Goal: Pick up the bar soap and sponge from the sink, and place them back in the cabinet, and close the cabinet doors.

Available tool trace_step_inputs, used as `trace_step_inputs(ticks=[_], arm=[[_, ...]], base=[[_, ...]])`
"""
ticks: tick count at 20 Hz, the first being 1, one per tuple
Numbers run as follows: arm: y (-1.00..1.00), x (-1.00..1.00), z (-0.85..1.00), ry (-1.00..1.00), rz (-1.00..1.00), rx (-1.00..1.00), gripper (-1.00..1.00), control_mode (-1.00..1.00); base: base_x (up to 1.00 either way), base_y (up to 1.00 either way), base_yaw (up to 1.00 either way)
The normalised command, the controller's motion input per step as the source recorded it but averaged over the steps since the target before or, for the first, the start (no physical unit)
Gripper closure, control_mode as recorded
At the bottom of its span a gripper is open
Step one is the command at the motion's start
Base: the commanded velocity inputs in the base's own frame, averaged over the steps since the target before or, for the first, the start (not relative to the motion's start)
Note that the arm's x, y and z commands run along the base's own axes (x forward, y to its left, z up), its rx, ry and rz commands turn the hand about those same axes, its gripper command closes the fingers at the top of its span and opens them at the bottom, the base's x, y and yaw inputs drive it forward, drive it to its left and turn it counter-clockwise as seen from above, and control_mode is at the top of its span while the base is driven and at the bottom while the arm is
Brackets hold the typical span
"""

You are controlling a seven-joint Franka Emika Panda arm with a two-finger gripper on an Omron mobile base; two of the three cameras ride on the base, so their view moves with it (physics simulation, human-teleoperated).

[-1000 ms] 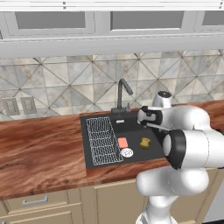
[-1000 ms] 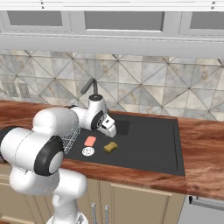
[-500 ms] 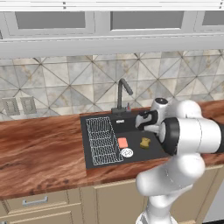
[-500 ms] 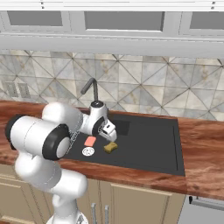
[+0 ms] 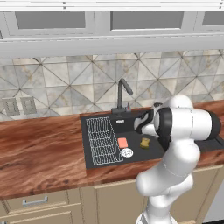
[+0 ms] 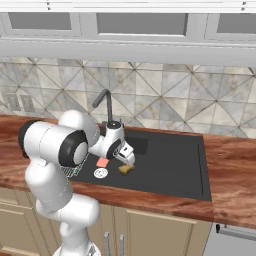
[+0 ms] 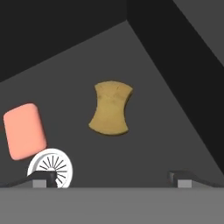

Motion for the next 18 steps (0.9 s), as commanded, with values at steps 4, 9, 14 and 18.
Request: trace_step_inputs(ticks=[4, 9, 14, 18], arm=[[-0.08, 0.18, -0.2, 0.01, 0.0, 0.01, -1.0, -1.0], [-0.09, 0.15, -0.19, 0.01, 0.0, 0.01, -1.0, -1.0], [-0.08, 0.15, -0.21, 0.01, 0.0, 0.01, -1.0, -1.0], [-0.03, 0.07, -0.22, 0.02, 0.0, 0.01, -1.0, -1.0]], base=[[0.0, 0.0, 0.0], [0.0, 0.0, 0.0], [0.0, 0.0, 0.0], [0.0, 0.0, 0.0]])
